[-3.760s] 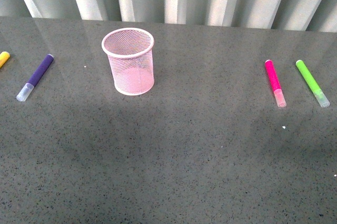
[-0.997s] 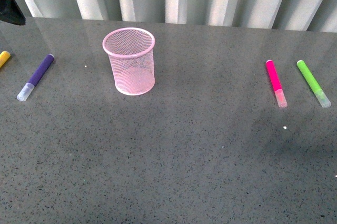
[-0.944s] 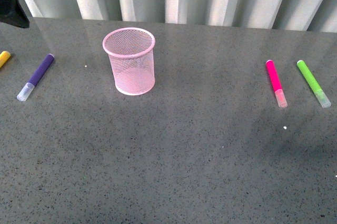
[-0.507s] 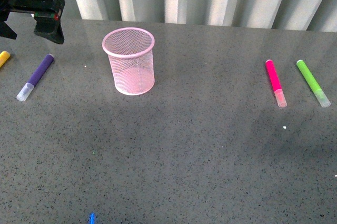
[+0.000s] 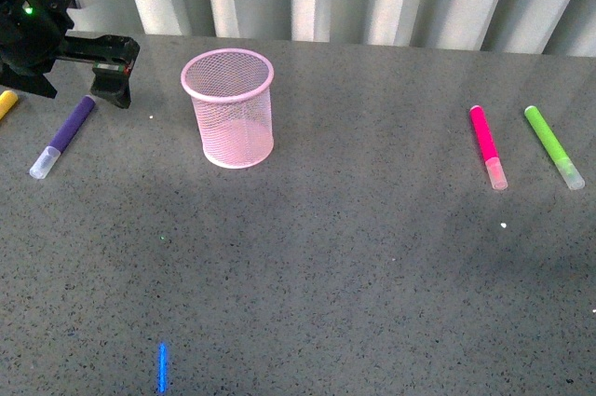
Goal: Insert purple and pink pens into pink cup
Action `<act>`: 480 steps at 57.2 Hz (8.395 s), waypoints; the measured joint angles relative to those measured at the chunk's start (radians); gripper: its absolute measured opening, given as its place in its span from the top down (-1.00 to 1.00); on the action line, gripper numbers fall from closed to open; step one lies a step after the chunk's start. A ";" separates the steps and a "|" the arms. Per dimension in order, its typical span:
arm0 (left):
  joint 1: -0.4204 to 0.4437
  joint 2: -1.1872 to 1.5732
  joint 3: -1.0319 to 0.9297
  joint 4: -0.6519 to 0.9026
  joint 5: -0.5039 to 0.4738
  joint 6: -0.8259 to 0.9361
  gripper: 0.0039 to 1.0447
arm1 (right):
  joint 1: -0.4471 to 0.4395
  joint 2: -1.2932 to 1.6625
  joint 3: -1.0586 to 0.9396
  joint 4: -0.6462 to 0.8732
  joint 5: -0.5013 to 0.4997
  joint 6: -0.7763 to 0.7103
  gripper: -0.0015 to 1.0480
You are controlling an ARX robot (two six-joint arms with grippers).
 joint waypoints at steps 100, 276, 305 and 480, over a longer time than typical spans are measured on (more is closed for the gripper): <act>0.042 0.197 0.209 -0.131 -0.039 0.093 0.74 | 0.000 0.000 0.000 0.000 0.000 0.000 -0.87; -0.179 -0.514 -0.817 1.170 -0.014 -0.444 -0.88 | 0.000 0.000 0.000 0.000 0.000 0.000 -0.87; -0.109 -0.726 -1.226 1.574 -0.060 -0.170 0.62 | 0.000 0.000 0.000 0.000 0.000 0.000 -0.87; -0.030 -2.203 -1.507 0.408 0.022 -0.155 -0.88 | -0.041 0.385 0.153 -0.203 0.237 0.023 -0.87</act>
